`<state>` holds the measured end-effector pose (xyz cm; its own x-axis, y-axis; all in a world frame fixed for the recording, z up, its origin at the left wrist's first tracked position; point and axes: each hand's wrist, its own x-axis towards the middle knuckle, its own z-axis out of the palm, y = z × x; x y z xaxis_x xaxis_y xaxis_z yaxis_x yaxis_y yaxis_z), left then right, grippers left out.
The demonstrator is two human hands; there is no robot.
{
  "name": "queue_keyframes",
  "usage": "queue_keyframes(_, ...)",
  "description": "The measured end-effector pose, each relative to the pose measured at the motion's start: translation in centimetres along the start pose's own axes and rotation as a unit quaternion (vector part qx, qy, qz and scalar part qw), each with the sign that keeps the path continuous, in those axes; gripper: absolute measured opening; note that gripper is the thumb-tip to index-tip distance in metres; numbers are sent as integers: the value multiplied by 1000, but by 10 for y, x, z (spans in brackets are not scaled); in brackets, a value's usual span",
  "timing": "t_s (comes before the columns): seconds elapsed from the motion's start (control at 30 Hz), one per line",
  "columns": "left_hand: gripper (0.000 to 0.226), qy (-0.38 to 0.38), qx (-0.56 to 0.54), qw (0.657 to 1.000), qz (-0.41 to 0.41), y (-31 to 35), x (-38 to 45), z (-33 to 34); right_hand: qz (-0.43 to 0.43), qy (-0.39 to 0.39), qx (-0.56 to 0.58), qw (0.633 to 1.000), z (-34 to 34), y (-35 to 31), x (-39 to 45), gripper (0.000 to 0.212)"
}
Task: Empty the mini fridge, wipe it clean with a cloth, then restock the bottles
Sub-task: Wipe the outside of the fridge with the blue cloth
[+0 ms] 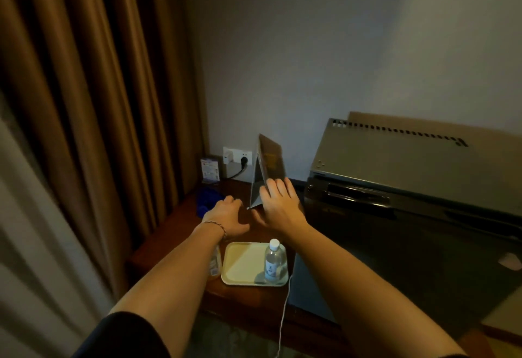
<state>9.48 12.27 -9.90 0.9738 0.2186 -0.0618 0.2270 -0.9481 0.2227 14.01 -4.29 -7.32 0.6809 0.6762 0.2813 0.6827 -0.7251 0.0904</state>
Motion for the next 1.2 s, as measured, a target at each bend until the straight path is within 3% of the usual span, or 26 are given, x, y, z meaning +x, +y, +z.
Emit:
queue_keyframes(0.27,78,-1,-6,997,-75,-75,37,5,32,-56,69,995,57,-18,58,65)
queue_keyframes(0.57,78,-2,-23,997,-69,-153,131,26,64,-109,113,985,132,-47,154,69)
queue_keyframes(0.8,84,-30,-20,995,-91,-234,205,65,74,-196,129,969,222,-66,241,79)
queue_keyframes(1.2,93,-87,-27,987,-131,-318,235,161,52,-373,150,914,382,-104,309,91)
